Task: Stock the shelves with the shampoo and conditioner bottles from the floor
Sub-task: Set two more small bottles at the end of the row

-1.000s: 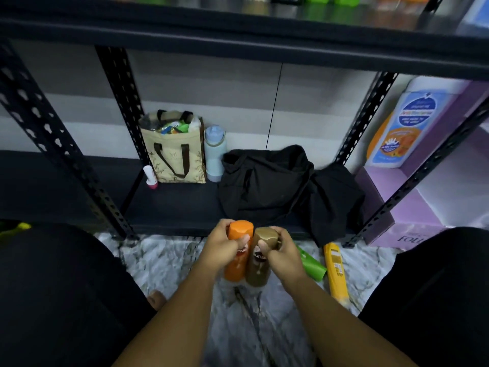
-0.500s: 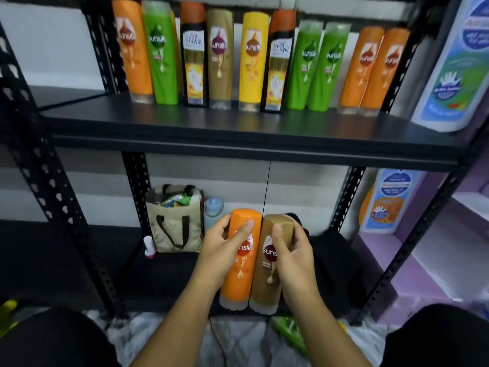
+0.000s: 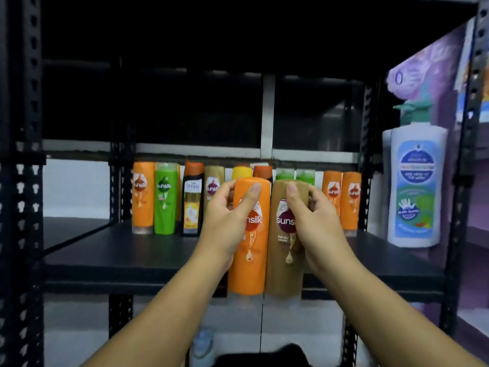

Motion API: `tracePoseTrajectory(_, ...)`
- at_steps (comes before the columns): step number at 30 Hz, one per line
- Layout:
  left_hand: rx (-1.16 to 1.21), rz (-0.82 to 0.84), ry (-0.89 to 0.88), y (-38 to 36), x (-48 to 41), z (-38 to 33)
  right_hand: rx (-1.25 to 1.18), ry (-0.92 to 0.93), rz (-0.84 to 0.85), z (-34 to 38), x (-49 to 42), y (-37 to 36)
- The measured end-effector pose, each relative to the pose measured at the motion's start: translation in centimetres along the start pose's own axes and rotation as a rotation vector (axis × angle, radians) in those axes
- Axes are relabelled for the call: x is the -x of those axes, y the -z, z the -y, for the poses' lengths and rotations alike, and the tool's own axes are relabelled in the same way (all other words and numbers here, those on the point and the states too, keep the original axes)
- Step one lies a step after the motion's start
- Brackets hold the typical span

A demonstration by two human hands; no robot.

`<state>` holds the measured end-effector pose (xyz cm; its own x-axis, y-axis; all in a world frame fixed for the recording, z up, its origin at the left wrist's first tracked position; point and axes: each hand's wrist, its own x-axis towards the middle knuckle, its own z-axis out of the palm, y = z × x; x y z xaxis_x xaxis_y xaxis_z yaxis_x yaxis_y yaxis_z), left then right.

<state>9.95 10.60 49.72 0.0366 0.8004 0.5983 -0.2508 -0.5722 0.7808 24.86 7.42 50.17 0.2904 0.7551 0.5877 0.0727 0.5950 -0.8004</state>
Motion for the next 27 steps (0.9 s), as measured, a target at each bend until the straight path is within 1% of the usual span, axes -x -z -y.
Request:
tracePoseTrajectory(5,-0.040,-0.057,-0.039,-2.6,-4.9,-0.9,0.063,0.085,-0.012,1.2,-4.4,0.4)
tracePoseTrajectory(8,-0.072,-0.064,-0.033,-3.8,-6.3,0.4,0.145,0.071,-0.035,-0.4,-6.0,0.9)
tracePoseTrajectory(11,-0.047,-0.078,0.013,-4.5,-7.0,2.0,0.221,0.078,-0.040,-2.0,-6.9,1.4)
tracePoseTrajectory(13,-0.082,-0.091,0.013,-4.6,-7.1,2.8,0.260,0.070,-0.004,-2.4,-7.3,1.7)
tracePoseTrajectory(15,-0.173,-0.080,0.002,-4.5,-7.1,3.3,0.295,0.064,0.064,-2.7,-7.1,2.1)
tracePoseTrajectory(17,-0.232,0.001,0.015,-3.9,-6.7,4.3,0.295,0.025,0.163,-3.9,-6.3,3.2)
tracePoseTrajectory(19,-0.269,0.148,0.057,-2.9,-5.8,5.4,0.305,-0.030,0.270,-5.5,-5.0,4.7)
tracePoseTrajectory(21,-0.338,0.288,0.121,-1.5,-5.4,6.9,0.379,-0.079,0.350,-7.2,-4.0,6.1)
tracePoseTrajectory(24,-0.471,0.387,0.238,-0.8,-5.7,8.7,0.434,-0.112,0.358,-8.5,-4.1,7.3)
tracePoseTrajectory(27,-0.623,0.404,0.273,-1.9,-6.5,10.0,0.495,-0.125,0.317,-9.6,-6.0,8.2)
